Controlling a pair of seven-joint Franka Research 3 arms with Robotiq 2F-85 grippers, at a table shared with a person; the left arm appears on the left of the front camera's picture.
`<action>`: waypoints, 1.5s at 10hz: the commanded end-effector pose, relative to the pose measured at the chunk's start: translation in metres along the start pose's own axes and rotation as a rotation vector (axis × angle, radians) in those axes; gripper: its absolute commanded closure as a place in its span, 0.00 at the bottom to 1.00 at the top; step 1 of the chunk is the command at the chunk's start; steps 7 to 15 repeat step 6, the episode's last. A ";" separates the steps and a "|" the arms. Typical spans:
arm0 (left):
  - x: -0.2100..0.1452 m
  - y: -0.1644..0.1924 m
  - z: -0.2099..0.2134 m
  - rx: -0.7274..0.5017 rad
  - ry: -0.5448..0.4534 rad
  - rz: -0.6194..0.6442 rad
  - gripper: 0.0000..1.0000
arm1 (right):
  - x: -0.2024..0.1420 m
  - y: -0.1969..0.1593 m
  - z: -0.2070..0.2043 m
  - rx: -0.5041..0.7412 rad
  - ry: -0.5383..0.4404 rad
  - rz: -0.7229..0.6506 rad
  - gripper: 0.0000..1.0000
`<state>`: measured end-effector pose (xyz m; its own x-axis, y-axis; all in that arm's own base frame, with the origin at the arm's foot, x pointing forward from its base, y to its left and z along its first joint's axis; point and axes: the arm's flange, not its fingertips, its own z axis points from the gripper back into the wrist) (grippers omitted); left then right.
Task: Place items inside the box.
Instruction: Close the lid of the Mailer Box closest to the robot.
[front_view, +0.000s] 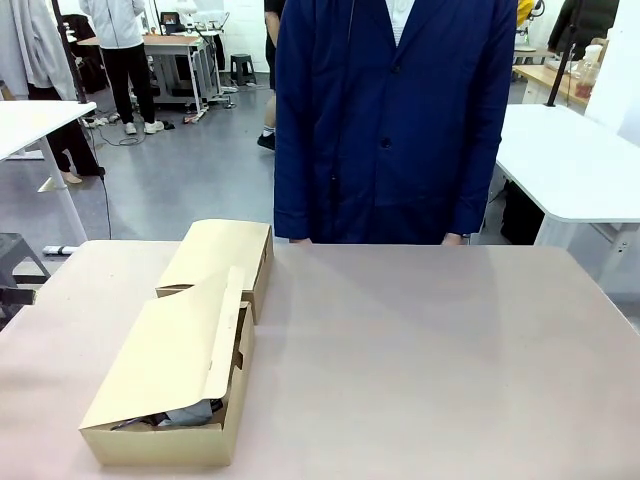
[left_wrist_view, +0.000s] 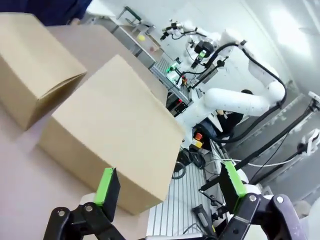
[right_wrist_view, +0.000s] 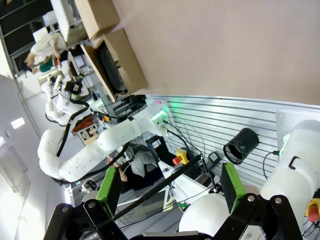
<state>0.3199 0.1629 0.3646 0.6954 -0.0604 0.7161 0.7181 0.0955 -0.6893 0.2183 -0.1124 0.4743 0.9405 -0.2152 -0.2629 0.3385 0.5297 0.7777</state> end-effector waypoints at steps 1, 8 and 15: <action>-0.002 -0.007 -0.002 -0.021 -0.004 -0.061 0.00 | 0.000 0.001 0.000 0.023 -0.002 0.016 0.00; -0.002 -0.007 -0.002 -0.021 -0.004 -0.061 0.00 | 0.000 0.001 0.000 0.023 -0.002 0.016 0.00; -0.002 -0.007 -0.002 -0.021 -0.004 -0.061 0.00 | 0.000 0.001 0.000 0.023 -0.002 0.016 0.00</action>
